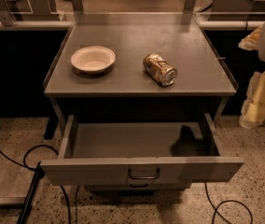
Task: Close top drawer
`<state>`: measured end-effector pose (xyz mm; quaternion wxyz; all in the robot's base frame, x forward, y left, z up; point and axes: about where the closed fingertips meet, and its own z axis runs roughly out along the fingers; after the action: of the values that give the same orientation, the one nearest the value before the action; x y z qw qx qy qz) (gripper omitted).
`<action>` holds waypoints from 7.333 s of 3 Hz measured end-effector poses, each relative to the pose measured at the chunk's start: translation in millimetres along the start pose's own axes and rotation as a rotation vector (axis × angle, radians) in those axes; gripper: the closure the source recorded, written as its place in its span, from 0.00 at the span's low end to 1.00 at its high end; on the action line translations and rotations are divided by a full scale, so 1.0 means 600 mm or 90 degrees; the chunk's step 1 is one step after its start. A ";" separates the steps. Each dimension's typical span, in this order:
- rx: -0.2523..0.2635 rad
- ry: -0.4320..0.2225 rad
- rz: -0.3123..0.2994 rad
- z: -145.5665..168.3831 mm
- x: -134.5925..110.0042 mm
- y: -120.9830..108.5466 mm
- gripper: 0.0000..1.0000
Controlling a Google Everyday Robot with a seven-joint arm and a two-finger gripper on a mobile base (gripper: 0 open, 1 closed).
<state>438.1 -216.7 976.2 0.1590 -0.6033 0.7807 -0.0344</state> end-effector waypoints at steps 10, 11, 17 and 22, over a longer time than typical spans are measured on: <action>-0.108 0.034 0.030 0.219 0.049 0.144 1.00; -0.134 0.036 0.042 0.251 0.056 0.167 1.00; -0.204 0.064 0.093 0.484 0.065 0.206 1.00; -0.182 0.053 0.081 0.499 0.055 0.166 0.36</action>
Offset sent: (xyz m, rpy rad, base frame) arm 0.0000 0.0000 0.0000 0.0000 0.0000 0.0000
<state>424.7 -179.8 661.6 0.0407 -0.5673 0.8202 0.0620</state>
